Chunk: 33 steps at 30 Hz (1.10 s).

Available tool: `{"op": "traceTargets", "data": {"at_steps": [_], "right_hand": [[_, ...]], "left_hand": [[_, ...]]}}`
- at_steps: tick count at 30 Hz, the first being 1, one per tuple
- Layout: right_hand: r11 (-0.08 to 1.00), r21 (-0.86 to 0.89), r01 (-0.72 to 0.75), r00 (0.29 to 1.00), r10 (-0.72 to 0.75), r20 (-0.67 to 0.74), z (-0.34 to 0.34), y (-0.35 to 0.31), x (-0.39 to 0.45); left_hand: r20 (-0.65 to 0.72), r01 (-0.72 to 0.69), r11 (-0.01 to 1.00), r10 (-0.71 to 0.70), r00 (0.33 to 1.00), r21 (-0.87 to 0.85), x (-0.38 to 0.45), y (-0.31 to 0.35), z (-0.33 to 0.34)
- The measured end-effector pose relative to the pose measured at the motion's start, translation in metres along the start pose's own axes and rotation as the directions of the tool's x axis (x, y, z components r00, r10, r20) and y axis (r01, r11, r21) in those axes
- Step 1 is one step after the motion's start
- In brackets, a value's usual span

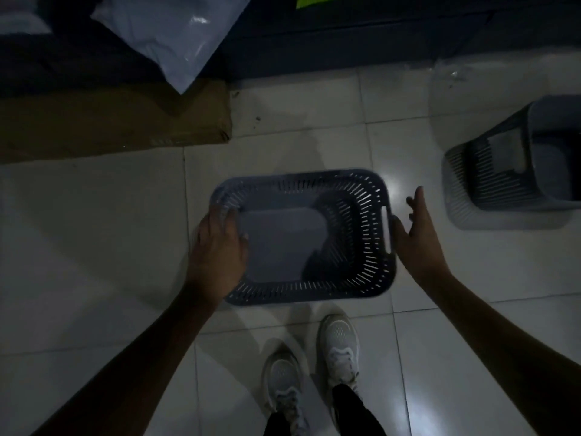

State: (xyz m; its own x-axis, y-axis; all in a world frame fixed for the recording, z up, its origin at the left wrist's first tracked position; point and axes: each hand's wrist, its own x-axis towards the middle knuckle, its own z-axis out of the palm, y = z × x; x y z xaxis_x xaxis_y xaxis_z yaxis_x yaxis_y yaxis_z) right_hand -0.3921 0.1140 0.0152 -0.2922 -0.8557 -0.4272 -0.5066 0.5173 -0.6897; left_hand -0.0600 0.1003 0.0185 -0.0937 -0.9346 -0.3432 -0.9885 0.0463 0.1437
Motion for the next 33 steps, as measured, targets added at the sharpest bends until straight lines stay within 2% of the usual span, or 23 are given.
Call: {"op": "traceTargets", "data": {"at_steps": [2,5,9,14,18,26,31,33], "right_hand": [[0.990,0.101,-0.102,0.993,0.107,-0.043,-0.025,-0.015,-0.007],[0.978,0.096,-0.185,0.977,0.193,-0.085,-0.074,-0.027,-0.018],[0.969,0.105,-0.223,0.960,0.237,-0.147,-0.152,-0.023,-0.029],[0.952,0.184,-0.243,0.937,0.280,-0.210,-0.262,0.019,-0.027],[0.925,0.229,-0.304,0.912,0.352,-0.211,-0.351,0.070,-0.009],[0.931,0.124,-0.343,0.911,0.362,-0.199,-0.488,0.148,0.031],[0.951,-0.006,-0.308,0.937,0.303,-0.171,-0.531,0.173,0.092],[0.962,-0.062,-0.266,0.953,0.253,-0.167,-0.541,0.182,0.123]], "left_hand": [[-0.004,-0.032,0.997,0.032,0.999,-0.077,0.002,0.028,-0.022],[-0.003,-0.091,0.985,0.092,0.996,-0.145,0.004,0.083,-0.054],[0.016,-0.195,0.970,0.199,0.980,-0.142,0.011,0.170,-0.087],[0.119,-0.170,0.948,0.208,0.971,-0.270,0.024,0.297,-0.094],[0.064,-0.231,0.921,0.263,0.963,-0.313,0.031,0.402,-0.090],[0.040,-0.182,0.932,0.204,0.978,-0.314,0.060,0.557,-0.097],[0.097,-0.132,0.989,0.138,0.986,-0.074,0.096,0.595,-0.086],[0.126,-0.109,0.994,0.112,0.986,-0.032,0.120,0.603,-0.074]]}}
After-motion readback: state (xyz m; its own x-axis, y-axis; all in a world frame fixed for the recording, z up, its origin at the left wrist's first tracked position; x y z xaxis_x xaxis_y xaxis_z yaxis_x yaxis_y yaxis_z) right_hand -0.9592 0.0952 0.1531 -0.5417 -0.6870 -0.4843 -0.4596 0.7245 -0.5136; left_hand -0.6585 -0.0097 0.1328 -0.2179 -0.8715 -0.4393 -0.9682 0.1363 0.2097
